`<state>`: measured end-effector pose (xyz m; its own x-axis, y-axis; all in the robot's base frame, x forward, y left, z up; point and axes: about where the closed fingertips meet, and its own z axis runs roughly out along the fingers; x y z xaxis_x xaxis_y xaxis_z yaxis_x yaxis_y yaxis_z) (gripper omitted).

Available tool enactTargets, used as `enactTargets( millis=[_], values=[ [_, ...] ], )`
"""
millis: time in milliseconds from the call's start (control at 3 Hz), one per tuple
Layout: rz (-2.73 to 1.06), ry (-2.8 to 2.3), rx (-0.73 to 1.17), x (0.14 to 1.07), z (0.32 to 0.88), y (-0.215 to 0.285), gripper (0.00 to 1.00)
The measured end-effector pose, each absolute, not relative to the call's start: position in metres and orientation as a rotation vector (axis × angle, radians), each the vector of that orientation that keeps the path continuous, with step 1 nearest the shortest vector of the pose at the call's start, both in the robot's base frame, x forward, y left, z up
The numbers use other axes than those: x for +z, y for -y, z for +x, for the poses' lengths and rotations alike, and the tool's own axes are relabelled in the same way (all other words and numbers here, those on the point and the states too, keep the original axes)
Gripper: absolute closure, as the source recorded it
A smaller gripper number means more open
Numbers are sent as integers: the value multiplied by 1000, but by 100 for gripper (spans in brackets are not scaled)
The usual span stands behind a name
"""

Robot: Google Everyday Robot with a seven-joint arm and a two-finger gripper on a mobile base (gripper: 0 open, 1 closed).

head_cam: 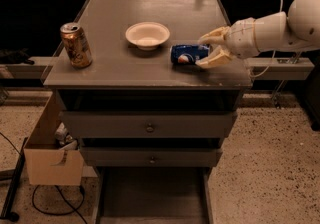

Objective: Pick pepsi can from bottom drawer and place on counter

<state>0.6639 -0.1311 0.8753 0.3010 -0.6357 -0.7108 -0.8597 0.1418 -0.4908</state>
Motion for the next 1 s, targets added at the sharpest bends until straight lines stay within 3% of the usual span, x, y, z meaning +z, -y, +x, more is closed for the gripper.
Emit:
enactTargets(
  millis=[667,1000],
  values=[
    [-1570,-1412,281,875,664,131,11],
    [-1570,-1412,282,875,664,131,0]
  ],
)
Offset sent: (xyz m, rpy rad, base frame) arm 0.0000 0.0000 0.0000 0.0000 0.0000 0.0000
